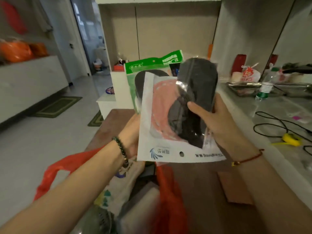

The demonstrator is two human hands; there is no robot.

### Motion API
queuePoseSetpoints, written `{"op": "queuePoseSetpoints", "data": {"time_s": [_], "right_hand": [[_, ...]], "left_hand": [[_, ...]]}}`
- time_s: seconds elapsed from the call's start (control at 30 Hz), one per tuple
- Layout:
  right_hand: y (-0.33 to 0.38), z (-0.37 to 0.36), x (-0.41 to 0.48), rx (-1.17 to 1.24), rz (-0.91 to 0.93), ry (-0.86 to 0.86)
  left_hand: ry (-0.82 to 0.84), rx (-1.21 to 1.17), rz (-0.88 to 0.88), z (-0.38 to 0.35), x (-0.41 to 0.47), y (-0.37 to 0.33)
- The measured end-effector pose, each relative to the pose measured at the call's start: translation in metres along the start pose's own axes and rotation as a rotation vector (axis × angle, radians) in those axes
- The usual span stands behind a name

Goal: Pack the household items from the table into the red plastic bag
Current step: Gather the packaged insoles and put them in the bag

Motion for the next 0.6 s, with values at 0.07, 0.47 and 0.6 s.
{"op": "queuePoseSetpoints", "data": {"time_s": [0.07,0.47,0.6], "right_hand": [[0.016,-0.025,-0.015,-0.029,0.024,0.136],[0.019,-0.107,-0.108,-0.079,-0.108,0.44],[-0.073,-0.06,-0.138,-0.797,-0.138,0.217]], "left_hand": [[0.041,0.005,0.041,0.014,-0.02,-0.014],[-0.343,0.15,0.035,0.143,-0.098,-0.029],[-0.535,0.006,-0.004,0.184,-0.114,-0.02]]}}
Point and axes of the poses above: each hand's wrist, its own x-axis towards the middle knuckle, its own z-axis out of the back of the hand, y = z × x, the point moved 7 cm from there along x, towards the middle knuckle, and after that the axes turned 10 degrees about -y, right-handed, at the moved point
